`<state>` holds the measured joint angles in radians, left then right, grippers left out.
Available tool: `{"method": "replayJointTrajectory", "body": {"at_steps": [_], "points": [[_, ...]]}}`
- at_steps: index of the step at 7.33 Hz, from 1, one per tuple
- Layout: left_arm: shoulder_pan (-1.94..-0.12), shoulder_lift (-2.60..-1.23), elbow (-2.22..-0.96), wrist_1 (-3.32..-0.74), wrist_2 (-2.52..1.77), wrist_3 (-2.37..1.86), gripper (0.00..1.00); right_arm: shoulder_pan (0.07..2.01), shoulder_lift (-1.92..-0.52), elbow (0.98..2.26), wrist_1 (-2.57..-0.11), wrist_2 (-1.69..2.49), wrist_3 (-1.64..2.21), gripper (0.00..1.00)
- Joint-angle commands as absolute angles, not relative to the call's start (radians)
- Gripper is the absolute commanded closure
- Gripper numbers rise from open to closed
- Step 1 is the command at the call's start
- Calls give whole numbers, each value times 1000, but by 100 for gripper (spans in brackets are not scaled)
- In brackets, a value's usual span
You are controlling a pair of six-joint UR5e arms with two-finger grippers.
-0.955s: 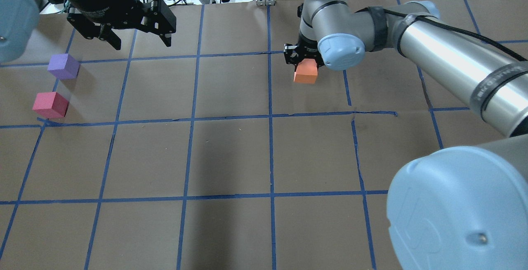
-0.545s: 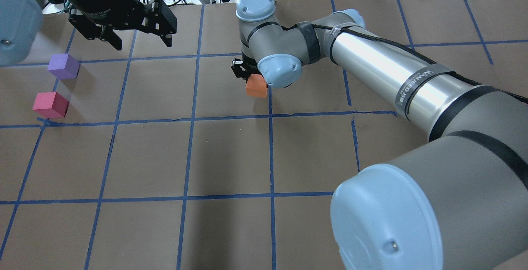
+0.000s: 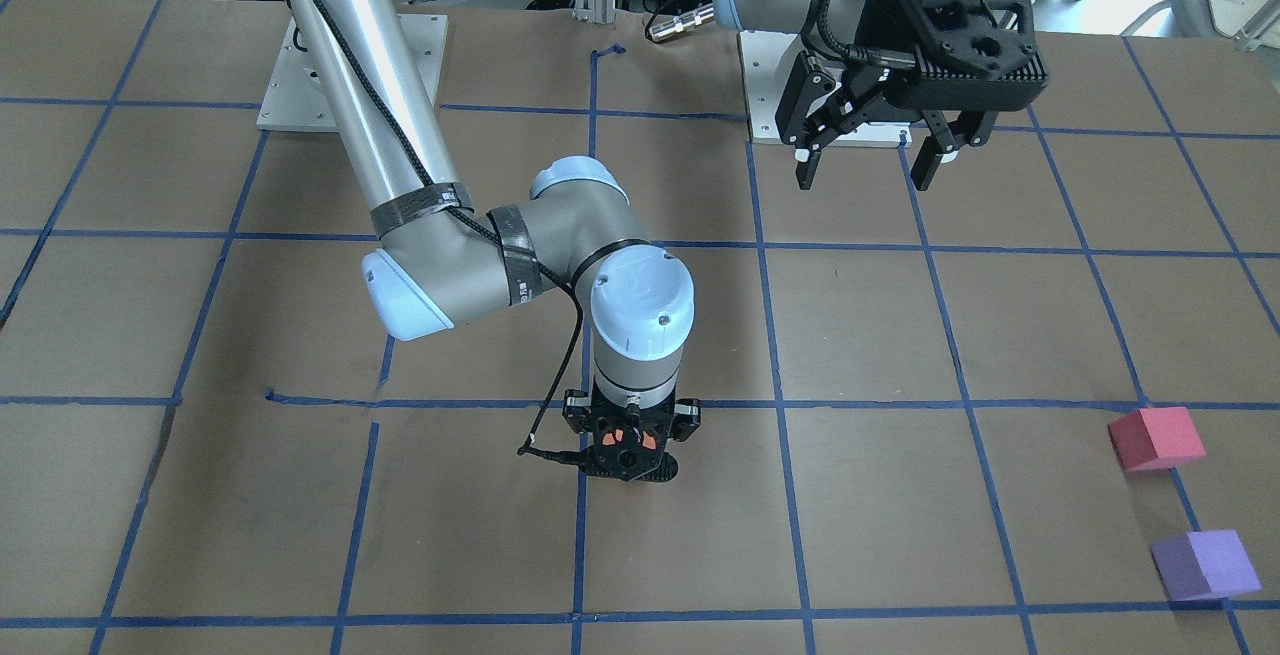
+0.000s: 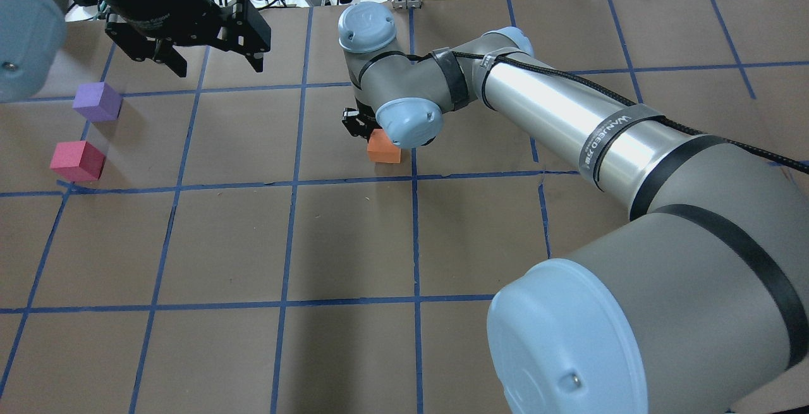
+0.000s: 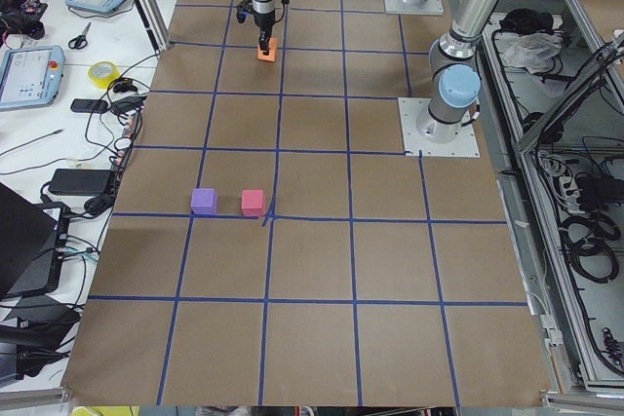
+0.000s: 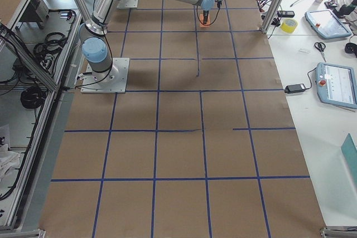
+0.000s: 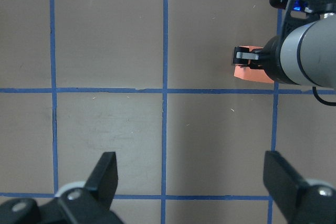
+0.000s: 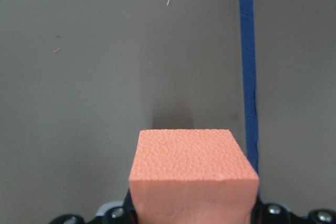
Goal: Arrange blocks in a line
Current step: 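Carry the orange cube with the right gripper toward the table center, then set the orange cube down, open the right gripper and lift away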
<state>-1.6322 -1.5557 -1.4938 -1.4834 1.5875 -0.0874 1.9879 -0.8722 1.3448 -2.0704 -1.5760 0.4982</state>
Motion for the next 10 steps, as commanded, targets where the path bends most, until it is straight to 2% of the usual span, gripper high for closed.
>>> {"method": "replayJointTrajectory", "body": {"at_steps": [1,4,5,6,7,10], "points": [[-1634,-1555,-1494,-1485,1588,-87,0,1968,-870,1348,-2048,-1577,445,96],[-1634,-1552,-1494,-1486,1594,-87,0,1968,-862,1355,-2062,-1563,449,94],[-1634,-1562,-1503,-1486,1579,-87,0,1968,-861,1355,-2059,-1577,437,78],[-1632,-1584,-1500,-1483,1578,-100,0,1968,-862,1355,-2063,-1577,449,27],[-1632,-1598,-1503,-1473,1583,-98,0,1968,-864,1356,-2063,-1580,448,0],[-1644,-1689,-1474,-1351,1572,-167,0,1945,-940,1350,-2008,-1585,440,0]]}}
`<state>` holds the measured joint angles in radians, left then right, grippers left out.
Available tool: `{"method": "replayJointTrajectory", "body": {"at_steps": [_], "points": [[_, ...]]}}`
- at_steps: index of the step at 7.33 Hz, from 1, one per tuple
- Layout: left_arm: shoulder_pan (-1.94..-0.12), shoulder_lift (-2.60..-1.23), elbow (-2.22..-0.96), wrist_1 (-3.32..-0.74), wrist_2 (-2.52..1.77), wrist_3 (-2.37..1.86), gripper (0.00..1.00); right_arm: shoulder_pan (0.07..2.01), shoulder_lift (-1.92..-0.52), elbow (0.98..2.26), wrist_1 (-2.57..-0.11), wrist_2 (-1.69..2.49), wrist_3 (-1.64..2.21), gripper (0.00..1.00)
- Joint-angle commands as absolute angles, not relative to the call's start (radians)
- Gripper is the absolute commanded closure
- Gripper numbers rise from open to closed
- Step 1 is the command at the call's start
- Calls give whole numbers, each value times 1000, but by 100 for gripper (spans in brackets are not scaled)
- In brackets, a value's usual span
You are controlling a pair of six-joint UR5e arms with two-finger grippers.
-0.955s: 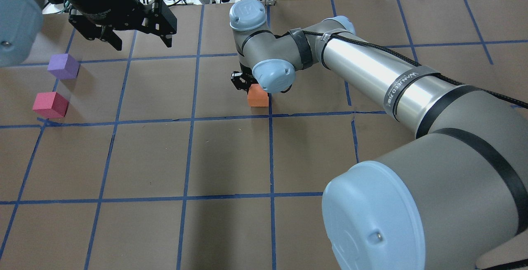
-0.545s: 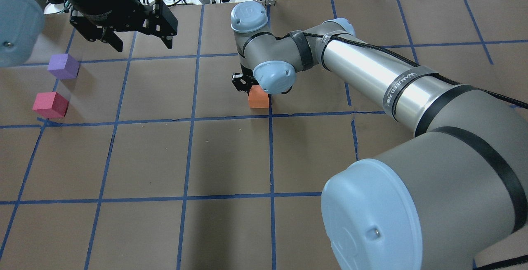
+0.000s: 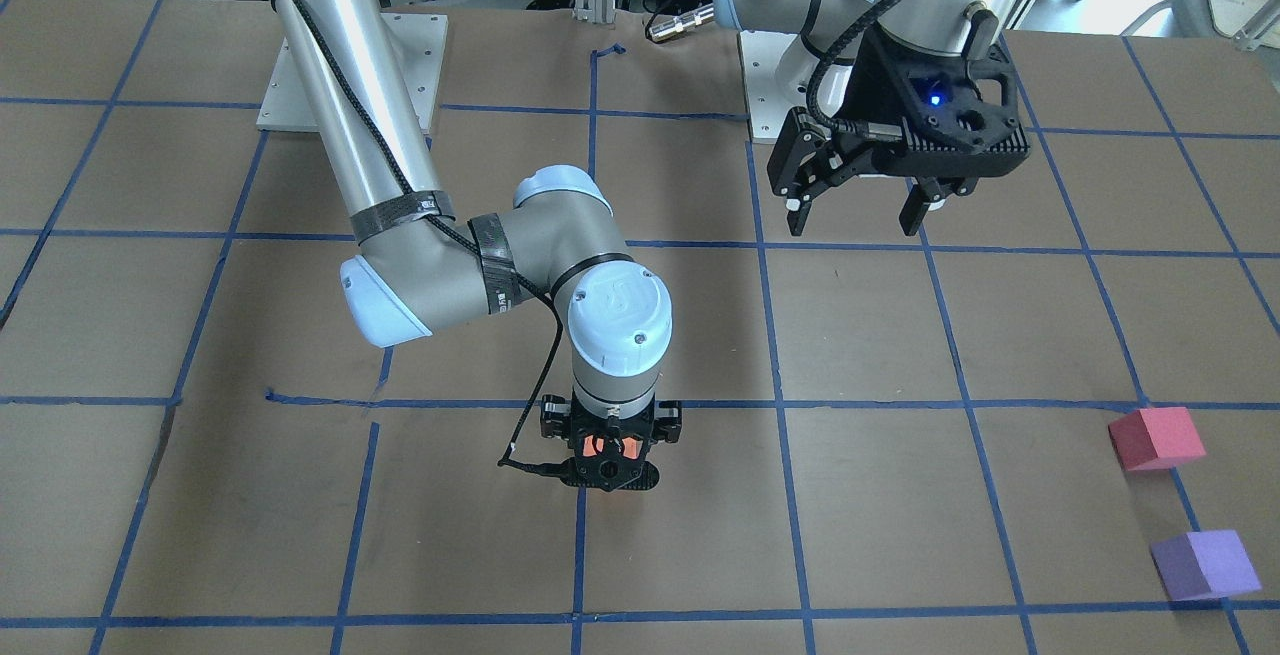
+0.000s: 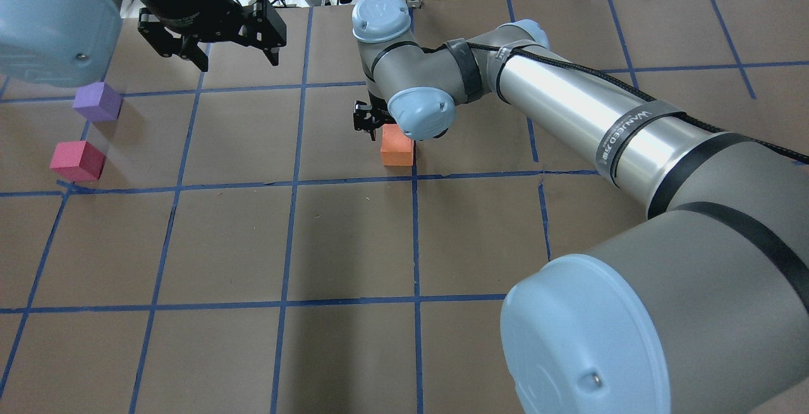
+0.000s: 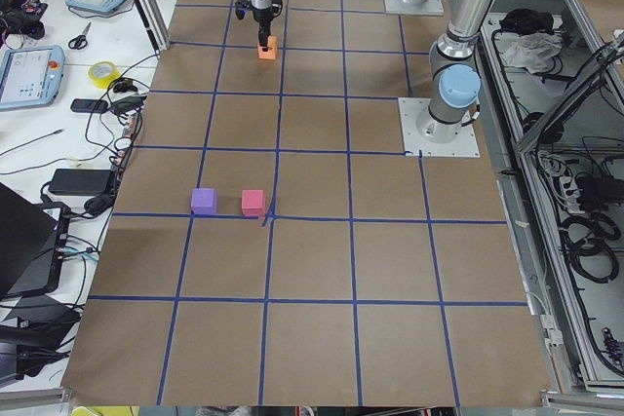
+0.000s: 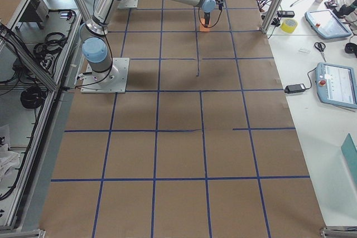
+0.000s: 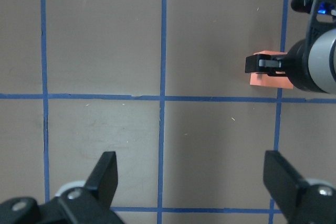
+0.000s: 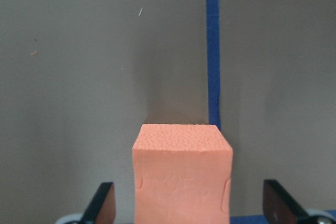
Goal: Arrange blocks in a line
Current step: 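Set the orange cube down, open the right gripper and lift away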
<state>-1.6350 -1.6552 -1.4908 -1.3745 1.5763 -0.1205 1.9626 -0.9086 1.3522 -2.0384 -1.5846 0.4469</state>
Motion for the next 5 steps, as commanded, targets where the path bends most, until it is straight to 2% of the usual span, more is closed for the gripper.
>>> {"method": "replayJointTrajectory", "body": {"at_steps": [1,4,5], "points": [[-1651,-1719,-1462,-1332,1569,-172,0,1883,-1018,1348,-1883,-1569,431,0],[-1715,-1840,-1462,-1253,1559,-190,0,1708,-1222,1391,-1639,-1650,172,0],[-1751,-1900,-1462,-1237,1560,-205,0,1672,-1335,1440,-1588,-1643,149,0]]}}
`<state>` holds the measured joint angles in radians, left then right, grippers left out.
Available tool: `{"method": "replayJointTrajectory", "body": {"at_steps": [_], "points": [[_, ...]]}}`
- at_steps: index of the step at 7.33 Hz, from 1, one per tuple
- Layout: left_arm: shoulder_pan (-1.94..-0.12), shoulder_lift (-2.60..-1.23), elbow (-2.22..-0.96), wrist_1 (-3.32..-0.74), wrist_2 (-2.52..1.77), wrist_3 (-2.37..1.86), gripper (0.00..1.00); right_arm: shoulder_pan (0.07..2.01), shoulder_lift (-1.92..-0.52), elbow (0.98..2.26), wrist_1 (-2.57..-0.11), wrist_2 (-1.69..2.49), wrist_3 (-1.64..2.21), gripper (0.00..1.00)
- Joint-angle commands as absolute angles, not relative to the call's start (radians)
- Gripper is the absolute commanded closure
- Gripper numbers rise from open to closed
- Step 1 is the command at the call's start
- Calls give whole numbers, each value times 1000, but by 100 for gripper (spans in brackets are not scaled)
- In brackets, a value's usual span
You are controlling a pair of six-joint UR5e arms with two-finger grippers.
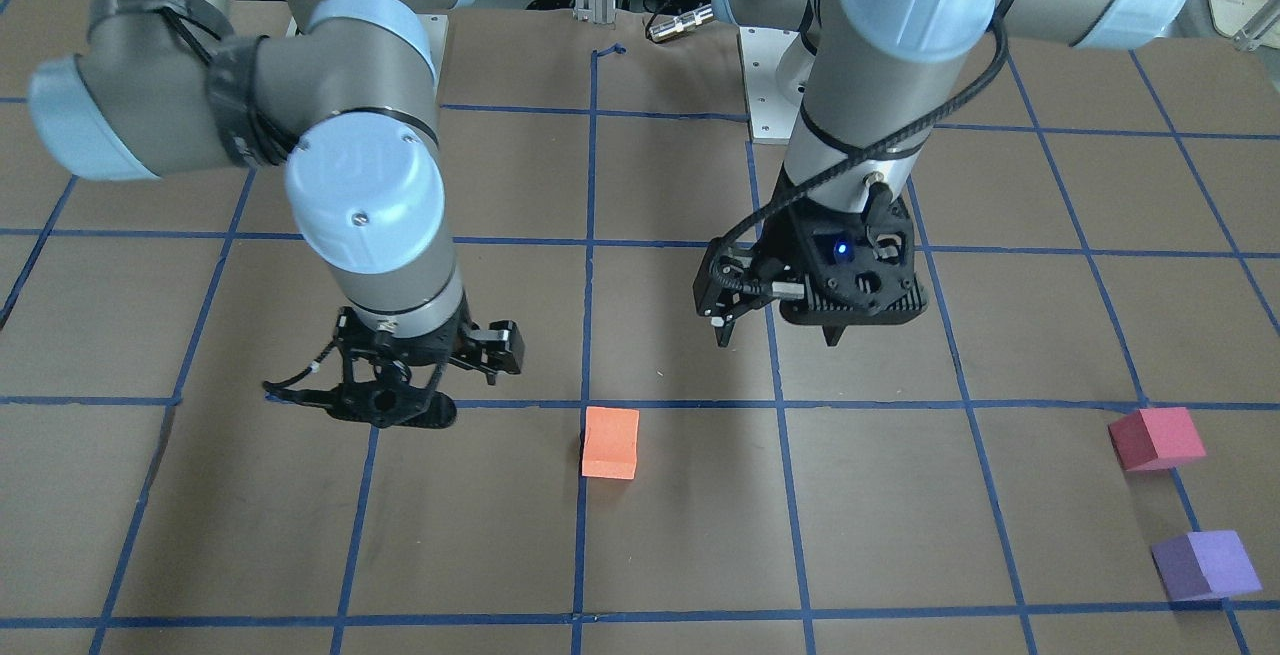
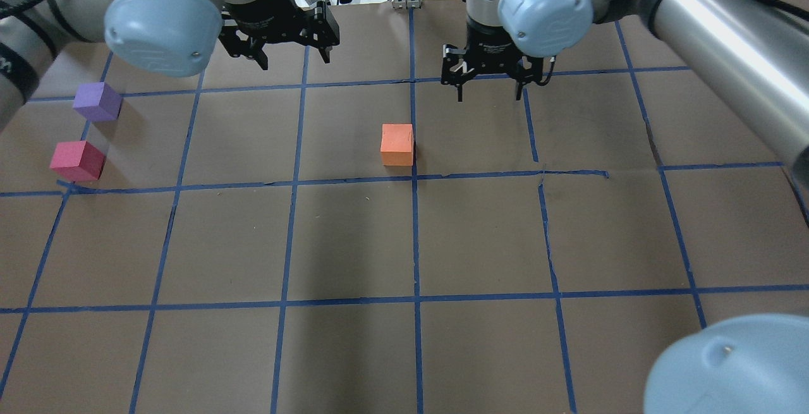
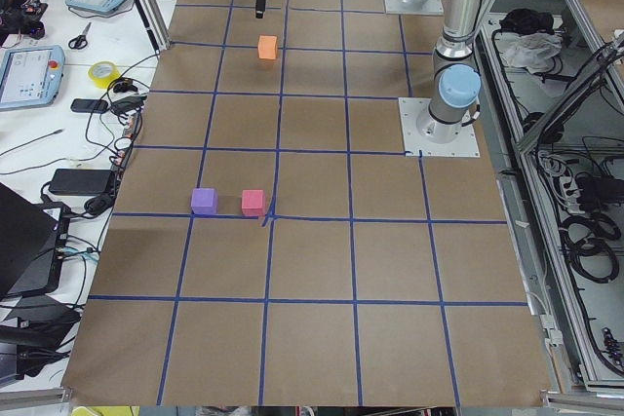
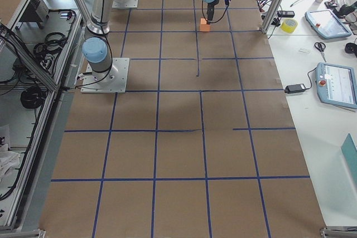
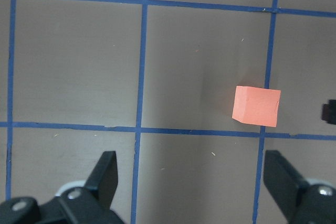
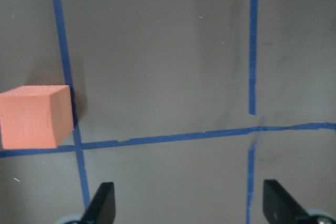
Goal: Arrange blocks in a line
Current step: 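Set the orange cube down, open the right gripper and lift away, then reach the left gripper to the orange cube and grasp it while the right arm withdraws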
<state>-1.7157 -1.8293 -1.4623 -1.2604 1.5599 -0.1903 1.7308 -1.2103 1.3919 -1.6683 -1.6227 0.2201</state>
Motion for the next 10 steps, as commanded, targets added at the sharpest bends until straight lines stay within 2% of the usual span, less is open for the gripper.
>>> {"method": "replayJointTrajectory", "body": {"at_steps": [1,3,4,10], "points": [[-1802,-1961,-1462,-1156,1560,-286,0,1671,-1448,1494,-1553,-1641,138,0],[-1873,-2089,-1462,-1027,1562,-379,0,1671,-1596,1566,-1534,-1650,86,0],[-1891,-2123,-1462,-1023,1562,-362,0,1672,-1621,1569,-1534,-1651,86,0],[-1896,-2217,-1460,-1032,1575,-331,0,1641,-1640,1566,-1503,-1644,-87,0]]}}
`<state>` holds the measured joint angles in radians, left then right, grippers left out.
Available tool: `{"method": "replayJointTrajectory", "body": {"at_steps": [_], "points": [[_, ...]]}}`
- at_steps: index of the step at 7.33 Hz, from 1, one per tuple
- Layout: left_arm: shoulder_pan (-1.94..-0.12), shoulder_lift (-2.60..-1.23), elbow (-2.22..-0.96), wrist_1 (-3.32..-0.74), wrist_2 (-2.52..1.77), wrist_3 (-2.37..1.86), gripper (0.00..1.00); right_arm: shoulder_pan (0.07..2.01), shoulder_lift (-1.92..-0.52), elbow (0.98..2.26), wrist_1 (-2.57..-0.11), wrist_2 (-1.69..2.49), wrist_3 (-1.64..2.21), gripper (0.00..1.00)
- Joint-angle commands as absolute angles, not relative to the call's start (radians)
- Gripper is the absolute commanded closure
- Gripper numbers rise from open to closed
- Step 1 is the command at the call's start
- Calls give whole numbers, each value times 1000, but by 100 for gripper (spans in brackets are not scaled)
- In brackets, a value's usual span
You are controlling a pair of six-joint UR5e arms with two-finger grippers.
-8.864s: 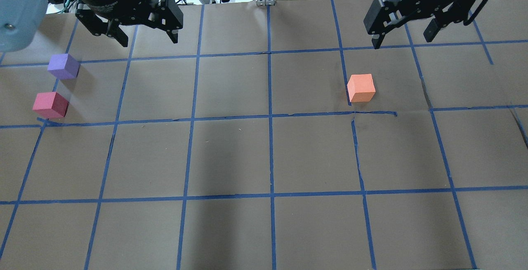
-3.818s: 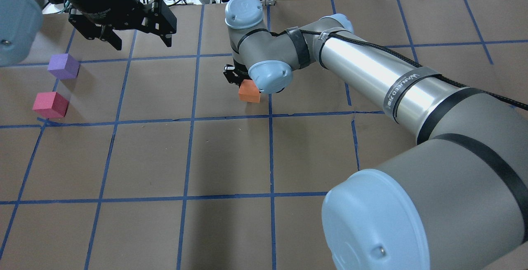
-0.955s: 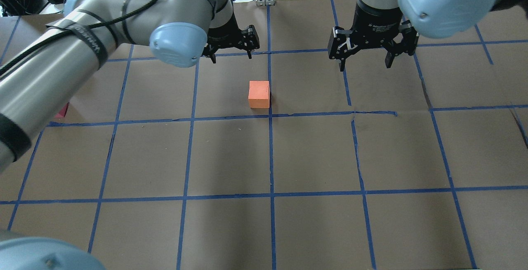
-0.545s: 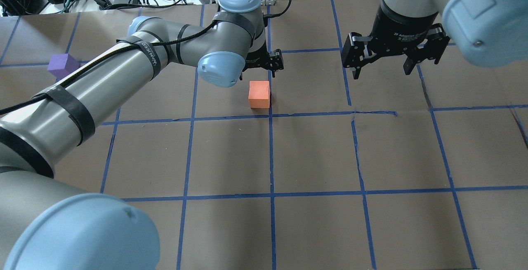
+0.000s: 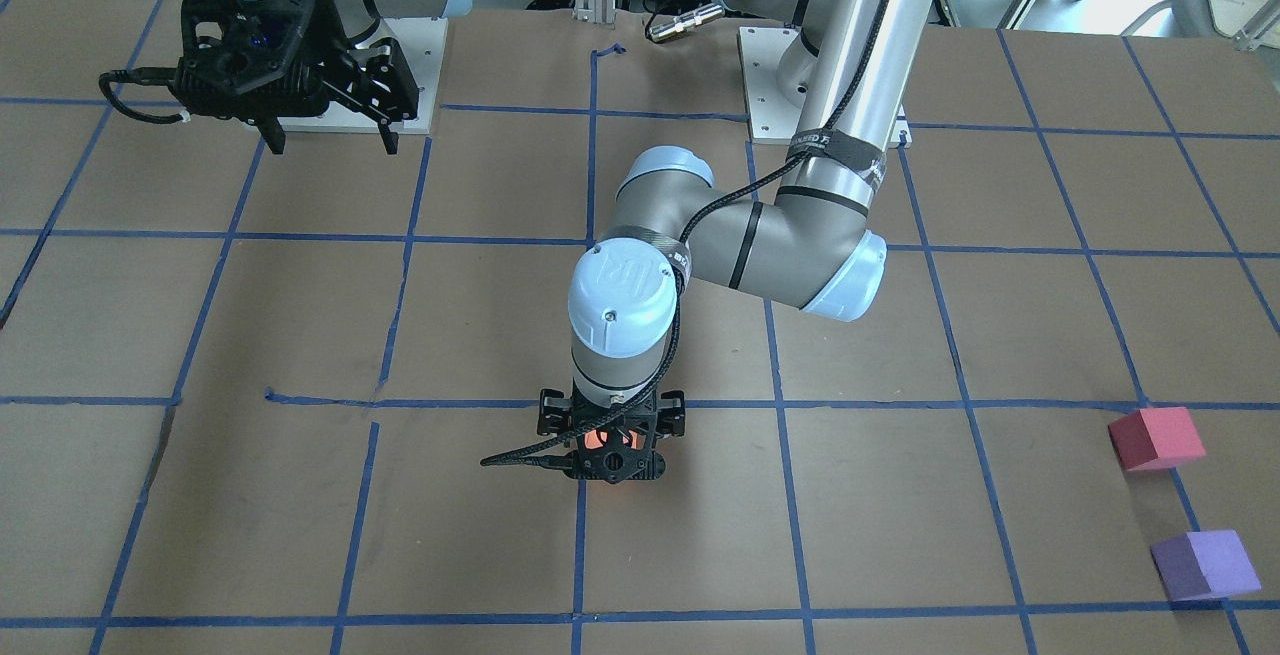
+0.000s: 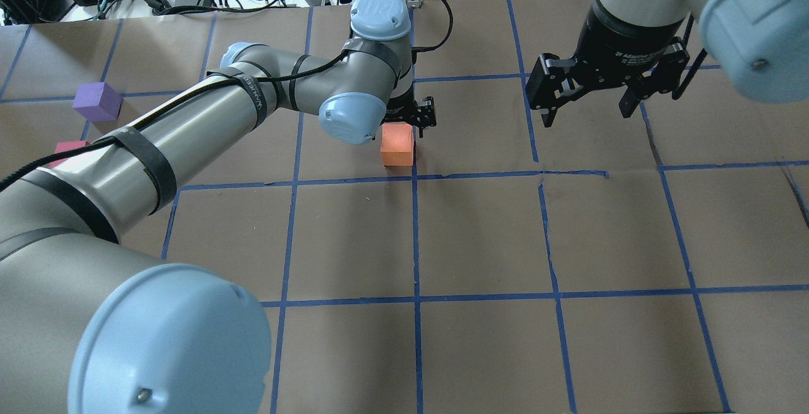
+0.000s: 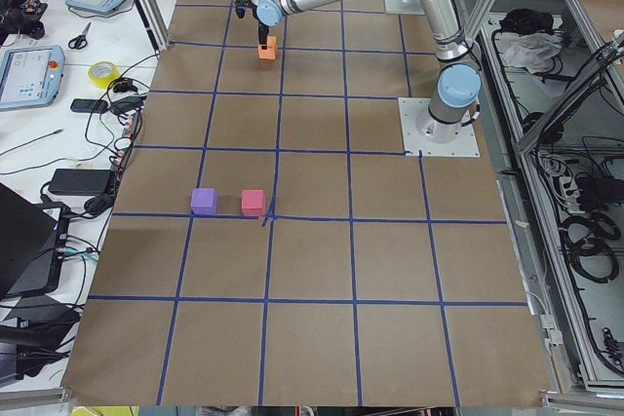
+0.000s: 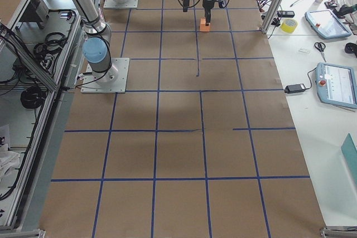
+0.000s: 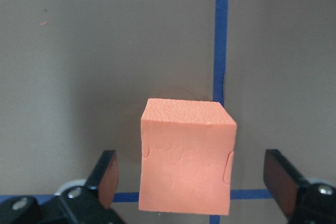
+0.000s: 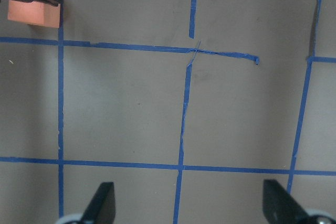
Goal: Arrange blocks in a line
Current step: 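Reach the left gripper to the orange cube and grasp it while the right arm withdraws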
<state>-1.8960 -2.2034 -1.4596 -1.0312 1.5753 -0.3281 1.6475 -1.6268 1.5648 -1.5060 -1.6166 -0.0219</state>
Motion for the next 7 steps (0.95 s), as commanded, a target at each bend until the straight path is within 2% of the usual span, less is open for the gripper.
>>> {"method": "replayJointTrajectory", "body": {"at_steps": [1,2,3,6,7], "points": [[-1896,-2230,-1460,-1031,1575,-334,0,1637,-1640,1566,-1506,-1643,-86,0],[-1896,-2236,-1460,-1025,1575,-330,0,1605,-1640,1566,-1505,-1613,-89,0],[-1896,-2238,-1460,-1025,1575,-331,18,1582,-1643,1566,-1502,-1568,-101,0],[-1898,-2240,-1460,-1025,1575,-337,63,1557,-1667,1566,-1499,-1580,-101,0],[-1898,-2232,-1459,-1025,1577,-337,65,1551,-1672,1568,-1491,-1577,-97,0]]}}
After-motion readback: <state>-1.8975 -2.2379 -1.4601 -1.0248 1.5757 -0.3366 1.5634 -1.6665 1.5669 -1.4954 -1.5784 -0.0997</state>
